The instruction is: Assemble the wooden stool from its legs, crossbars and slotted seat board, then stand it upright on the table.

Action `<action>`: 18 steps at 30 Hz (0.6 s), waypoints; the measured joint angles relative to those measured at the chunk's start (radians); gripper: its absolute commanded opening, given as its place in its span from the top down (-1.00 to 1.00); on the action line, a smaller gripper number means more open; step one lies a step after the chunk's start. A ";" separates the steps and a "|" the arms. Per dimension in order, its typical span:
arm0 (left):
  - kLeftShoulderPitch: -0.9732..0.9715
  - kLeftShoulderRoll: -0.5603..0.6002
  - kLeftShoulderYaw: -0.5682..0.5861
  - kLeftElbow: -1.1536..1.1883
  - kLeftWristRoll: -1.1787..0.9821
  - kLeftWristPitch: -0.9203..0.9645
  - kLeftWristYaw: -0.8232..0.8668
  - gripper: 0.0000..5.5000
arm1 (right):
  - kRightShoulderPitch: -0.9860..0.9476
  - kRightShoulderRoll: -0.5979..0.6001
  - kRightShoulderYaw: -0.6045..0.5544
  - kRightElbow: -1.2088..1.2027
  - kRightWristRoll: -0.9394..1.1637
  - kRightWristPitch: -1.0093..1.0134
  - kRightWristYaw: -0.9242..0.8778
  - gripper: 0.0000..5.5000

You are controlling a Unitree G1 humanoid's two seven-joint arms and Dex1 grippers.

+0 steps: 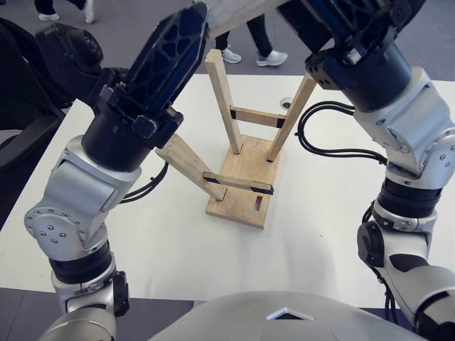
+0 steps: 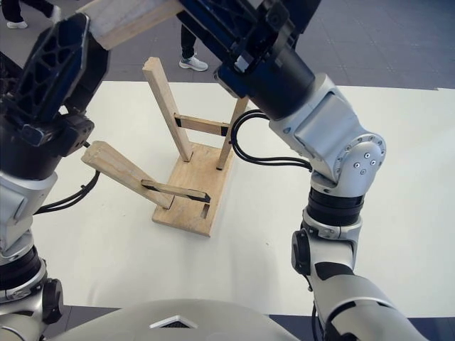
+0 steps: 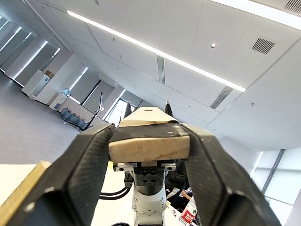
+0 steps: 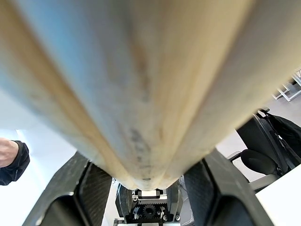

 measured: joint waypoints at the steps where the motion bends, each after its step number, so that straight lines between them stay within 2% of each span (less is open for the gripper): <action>1: 0.000 0.002 0.000 0.000 0.010 0.001 -0.016 -0.17 | 0.000 -0.002 0.000 0.000 0.000 0.000 0.000 0.26; 4: -0.001 0.019 0.002 -0.002 0.051 0.002 -0.052 -0.36 | 0.000 -0.006 0.000 0.001 0.000 -0.001 0.000 0.26; 7: 0.000 0.076 0.044 0.004 0.119 0.012 -0.093 -0.36 | 0.000 -0.010 -0.003 0.005 -0.001 -0.006 0.000 0.26; 11: -0.003 0.184 0.174 0.080 0.163 0.016 -0.138 -0.36 | 0.010 -0.074 -0.057 0.011 -0.005 -0.022 -0.005 0.26; 15: 0.054 0.260 0.300 0.124 0.198 0.046 -0.229 -0.36 | 0.089 -0.228 -0.109 -0.004 -0.058 0.028 0.021 0.26; 18: 0.291 0.264 0.373 0.169 0.329 0.096 -0.374 -0.36 | 0.226 -0.422 -0.142 -0.066 -0.197 0.129 0.161 0.26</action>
